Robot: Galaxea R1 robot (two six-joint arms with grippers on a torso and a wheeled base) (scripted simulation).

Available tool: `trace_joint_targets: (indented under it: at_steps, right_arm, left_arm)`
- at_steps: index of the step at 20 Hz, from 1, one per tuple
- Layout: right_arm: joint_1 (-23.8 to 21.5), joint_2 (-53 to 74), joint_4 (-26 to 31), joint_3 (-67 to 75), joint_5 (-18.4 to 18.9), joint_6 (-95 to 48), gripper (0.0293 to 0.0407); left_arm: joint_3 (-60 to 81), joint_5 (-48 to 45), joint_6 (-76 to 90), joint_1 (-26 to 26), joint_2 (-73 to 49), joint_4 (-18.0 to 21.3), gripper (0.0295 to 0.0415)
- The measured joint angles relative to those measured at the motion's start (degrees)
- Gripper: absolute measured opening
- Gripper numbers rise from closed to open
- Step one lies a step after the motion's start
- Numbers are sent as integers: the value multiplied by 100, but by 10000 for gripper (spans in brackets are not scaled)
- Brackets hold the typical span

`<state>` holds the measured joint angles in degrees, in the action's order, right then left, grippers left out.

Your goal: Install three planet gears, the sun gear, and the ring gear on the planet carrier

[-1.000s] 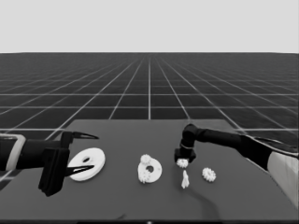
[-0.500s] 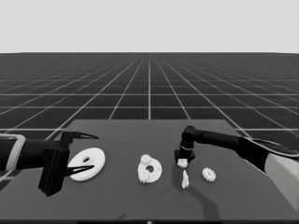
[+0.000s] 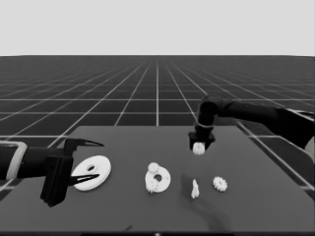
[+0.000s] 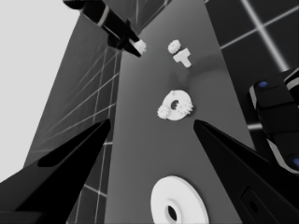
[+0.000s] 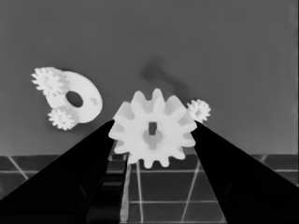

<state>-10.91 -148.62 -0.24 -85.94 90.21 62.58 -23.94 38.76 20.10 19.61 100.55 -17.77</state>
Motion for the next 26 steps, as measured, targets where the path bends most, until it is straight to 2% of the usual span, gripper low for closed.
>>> trace_joint_targets:
  at_steps: [5,6,8,15,16,17,18,20,25,26]
  right_arm:
    - [-149,-38,140,-99,64,-52,312]
    - [-158,-488,156,180,47,815,312]
    - [-166,-1302,177,175,22,1484,312]
    - [-176,-1733,186,-18,14,1720,312]
    - [550,-1722,-693,15,-144,1747,312]
    - [1192,-1764,-1218,-149,-248,1644,312]
    - [1541,-1821,-1506,-365,-340,1508,312]
    - [1826,-1897,-1751,-643,-459,1341,312]
    - [1942,-1942,-1862,-797,-529,1253,312]
    - [1945,-1943,-1865,-801,-532,1250,344]
  left_arm:
    - [0,0,0,0,0,0,385]
    - [0,0,0,0,0,0,385]
    - [0,0,0,0,0,0,385]
    - [0,0,0,0,0,0,385]
    - [0,0,0,0,0,0,385]
    - [0,0,0,0,0,0,385]
    - [0,0,0,0,0,0,385]
    - [0,0,0,0,0,0,385]
    - [0,0,0,0,0,0,385]
    - [0,0,0,0,0,0,385]
